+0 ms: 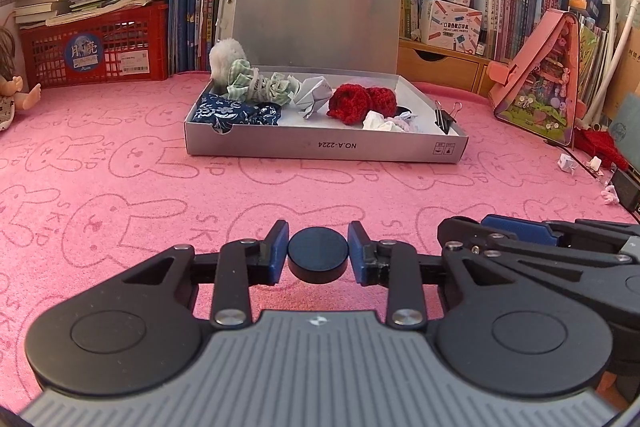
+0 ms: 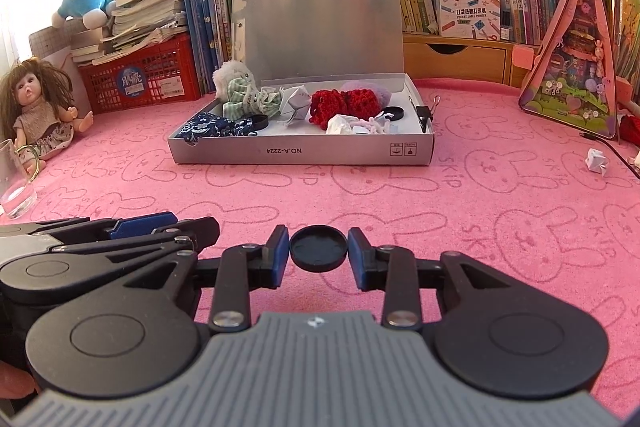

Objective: Organize objects

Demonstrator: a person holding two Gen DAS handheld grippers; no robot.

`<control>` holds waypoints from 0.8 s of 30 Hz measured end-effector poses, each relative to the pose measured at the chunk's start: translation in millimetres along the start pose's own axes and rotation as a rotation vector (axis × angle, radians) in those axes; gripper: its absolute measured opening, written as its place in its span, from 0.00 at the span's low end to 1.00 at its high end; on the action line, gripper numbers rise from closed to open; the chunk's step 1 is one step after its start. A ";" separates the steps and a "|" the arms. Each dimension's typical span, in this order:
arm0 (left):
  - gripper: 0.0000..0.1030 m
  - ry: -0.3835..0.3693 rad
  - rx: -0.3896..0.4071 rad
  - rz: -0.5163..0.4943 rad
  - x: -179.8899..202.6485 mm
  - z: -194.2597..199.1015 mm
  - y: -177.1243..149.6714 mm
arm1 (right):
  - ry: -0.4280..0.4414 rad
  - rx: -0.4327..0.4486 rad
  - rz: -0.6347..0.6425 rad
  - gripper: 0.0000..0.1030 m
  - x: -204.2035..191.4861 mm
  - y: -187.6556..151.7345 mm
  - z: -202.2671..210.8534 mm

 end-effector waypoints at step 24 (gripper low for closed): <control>0.35 0.041 0.018 -0.026 -8.7 -12.5 33.2 | -0.006 0.042 -0.047 0.38 19.9 32.2 -7.0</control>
Point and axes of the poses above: each gripper's, at about its wrist camera, not at the fingertips, and z roughly against the way its jaws point, x to its right, y to its top, the point moved 10 cm from there along -z, roughly the way its jaws point, and after that the axes turned 5 degrees about y, right-handed, at the moved point
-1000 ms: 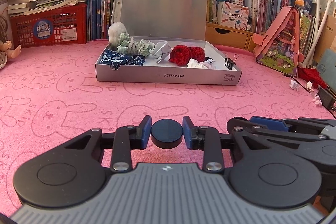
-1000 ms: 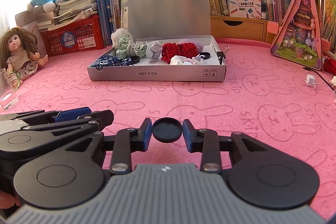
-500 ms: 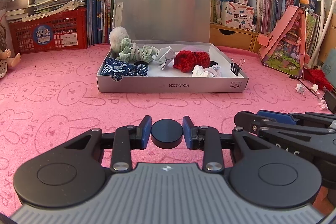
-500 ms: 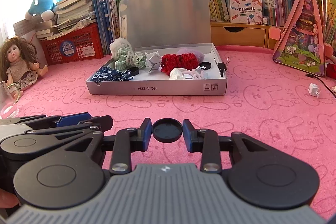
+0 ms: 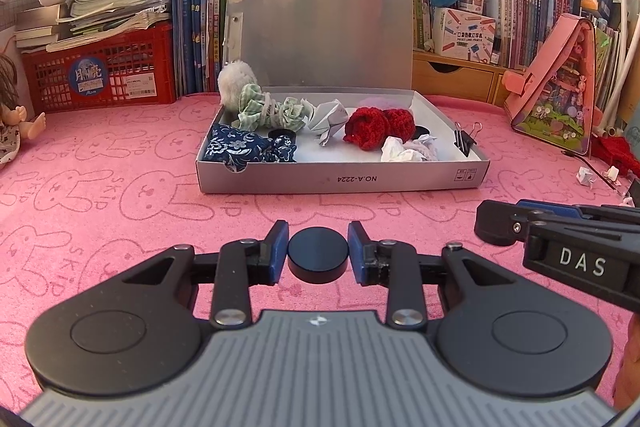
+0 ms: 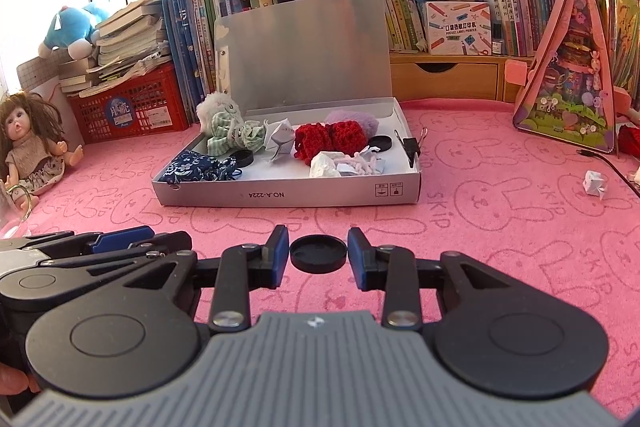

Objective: Organize objects

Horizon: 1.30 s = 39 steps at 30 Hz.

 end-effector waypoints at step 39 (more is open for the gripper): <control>0.58 0.002 -0.037 -0.055 -1.9 -8.3 -49.2 | 0.011 -0.106 0.120 0.36 -14.1 -49.1 -28.1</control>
Point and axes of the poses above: each gripper's, at about its wrist camera, not at the fingertips, and z roughly against the way its jaws point, x to its right, y to its top, the point moved 10 cm from there along -z, roughly the way its jaws point, and after that the axes turned 5 degrees about y, right-handed, at the moved point
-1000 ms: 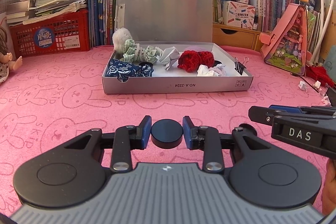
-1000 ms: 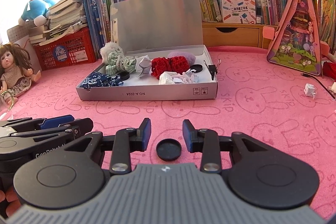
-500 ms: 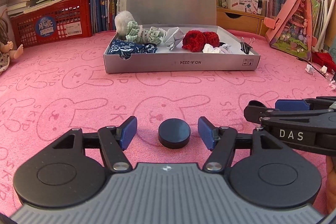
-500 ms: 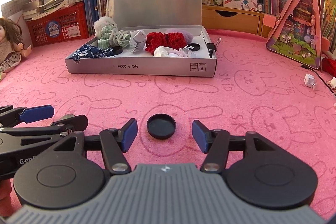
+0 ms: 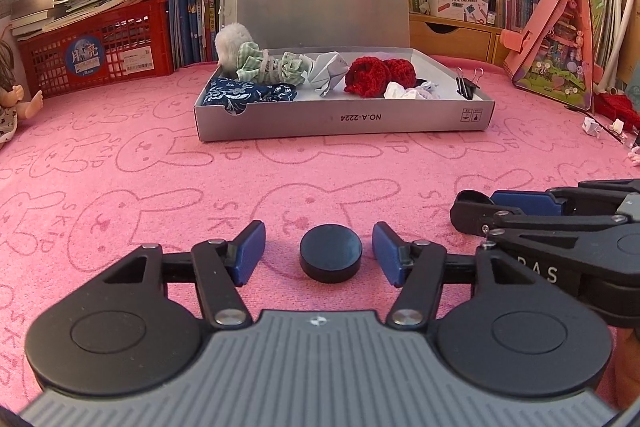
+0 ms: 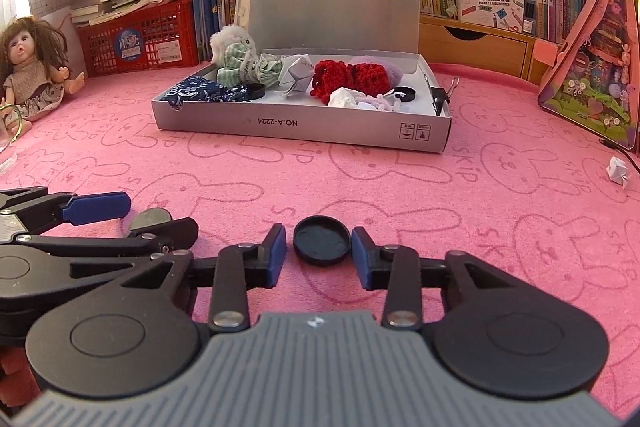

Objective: Organize objects

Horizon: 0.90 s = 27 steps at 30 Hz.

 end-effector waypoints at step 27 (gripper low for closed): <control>0.36 -0.039 0.022 0.022 4.2 14.3 16.2 | 0.033 0.049 -0.020 0.37 -6.9 13.5 18.4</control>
Point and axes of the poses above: each gripper's, at about its wrist camera, not at the fingertips, and z roughly against the way its jaws point, x to its right, y to its top, the point moved 10 cm from there along -z, roughly the way its jaws point, and after that the axes turned 5 degrees about y, right-handed, at the moved point
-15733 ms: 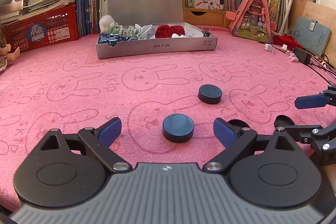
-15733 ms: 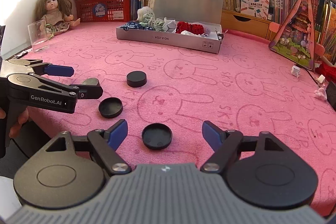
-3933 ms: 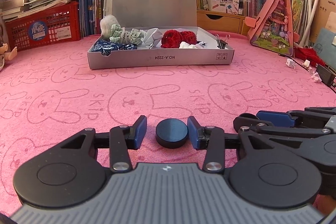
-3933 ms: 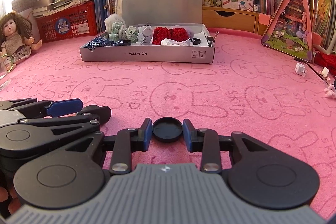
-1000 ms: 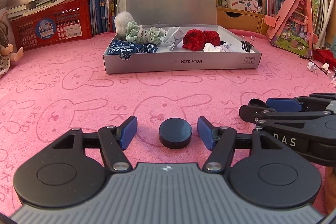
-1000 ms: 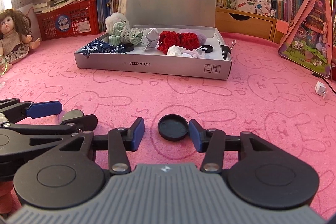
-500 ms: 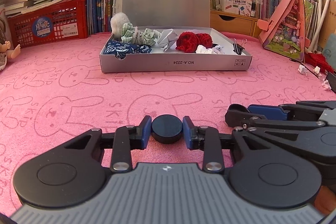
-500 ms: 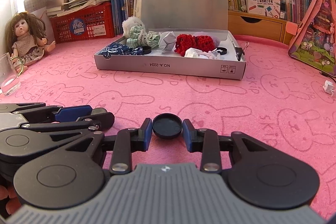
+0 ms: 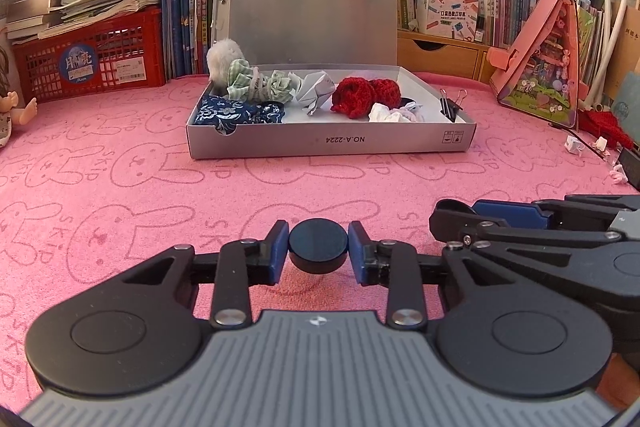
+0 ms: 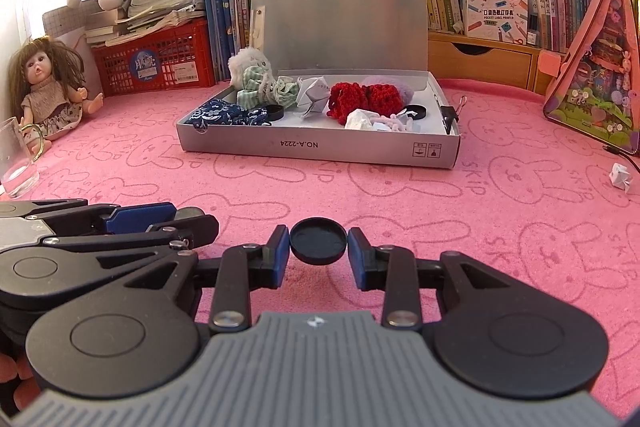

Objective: Organize objects

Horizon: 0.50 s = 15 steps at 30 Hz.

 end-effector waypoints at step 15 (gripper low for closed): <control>0.36 0.011 0.009 0.002 -4.8 -0.7 8.6 | -0.021 0.008 0.002 0.60 10.1 -1.1 0.9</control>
Point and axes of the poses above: each gripper's, at about its wrist camera, not at the fingertips, and z roughly against the way its jaws point, x to its right, y to its top, the point moved 10 cm from there along -z, roughly the way its jaws point, and after that the axes turned 5 degrees about y, right-handed, at the moved point
